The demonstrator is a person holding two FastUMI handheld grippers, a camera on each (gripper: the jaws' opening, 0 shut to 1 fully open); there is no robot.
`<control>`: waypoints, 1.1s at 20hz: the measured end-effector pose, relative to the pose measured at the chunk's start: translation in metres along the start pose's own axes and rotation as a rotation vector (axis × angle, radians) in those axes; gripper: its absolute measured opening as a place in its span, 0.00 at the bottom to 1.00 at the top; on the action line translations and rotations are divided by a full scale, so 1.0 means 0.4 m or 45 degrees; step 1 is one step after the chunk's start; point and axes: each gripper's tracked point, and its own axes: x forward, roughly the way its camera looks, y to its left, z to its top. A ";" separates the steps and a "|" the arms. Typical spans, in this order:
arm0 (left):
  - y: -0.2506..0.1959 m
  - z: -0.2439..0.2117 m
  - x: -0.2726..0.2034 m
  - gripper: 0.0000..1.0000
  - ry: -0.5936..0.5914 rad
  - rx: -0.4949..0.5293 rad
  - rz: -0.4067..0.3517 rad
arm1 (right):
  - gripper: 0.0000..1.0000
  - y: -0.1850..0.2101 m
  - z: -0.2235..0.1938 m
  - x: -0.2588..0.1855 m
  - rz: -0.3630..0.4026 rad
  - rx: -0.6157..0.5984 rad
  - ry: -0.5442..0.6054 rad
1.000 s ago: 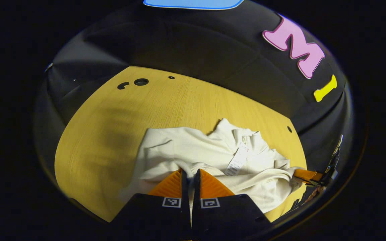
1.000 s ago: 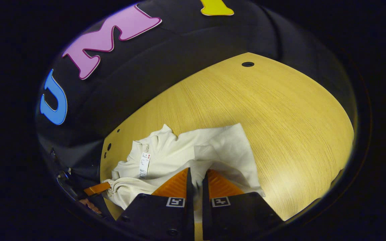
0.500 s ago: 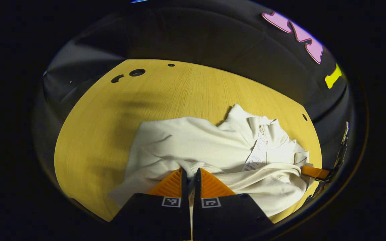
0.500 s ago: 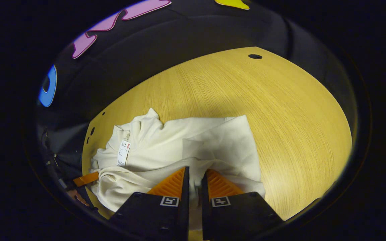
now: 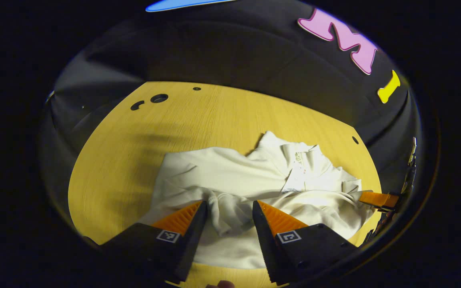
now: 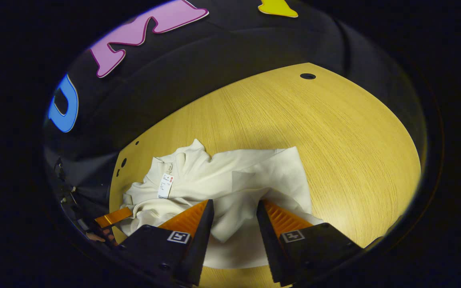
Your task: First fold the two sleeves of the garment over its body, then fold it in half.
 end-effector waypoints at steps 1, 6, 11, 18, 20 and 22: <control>-0.010 0.002 -0.020 0.77 -0.009 -0.001 -0.018 | 0.74 -0.003 0.008 -0.014 -0.002 -0.012 -0.024; -0.069 0.022 -0.131 0.77 -0.077 -0.011 -0.127 | 0.83 0.010 0.048 -0.123 0.027 -0.046 -0.130; -0.137 0.032 -0.260 0.78 -0.154 -0.048 -0.254 | 0.83 0.025 0.031 -0.232 0.070 -0.080 -0.182; -0.152 0.007 -0.375 0.78 -0.257 -0.102 -0.295 | 0.83 0.063 -0.033 -0.345 0.129 -0.147 -0.216; -0.142 -0.014 -0.394 0.78 -0.273 -0.104 -0.286 | 0.83 0.071 -0.054 -0.366 0.141 -0.152 -0.219; -0.137 -0.038 -0.405 0.78 -0.278 -0.099 -0.268 | 0.83 0.074 -0.065 -0.373 0.151 -0.154 -0.219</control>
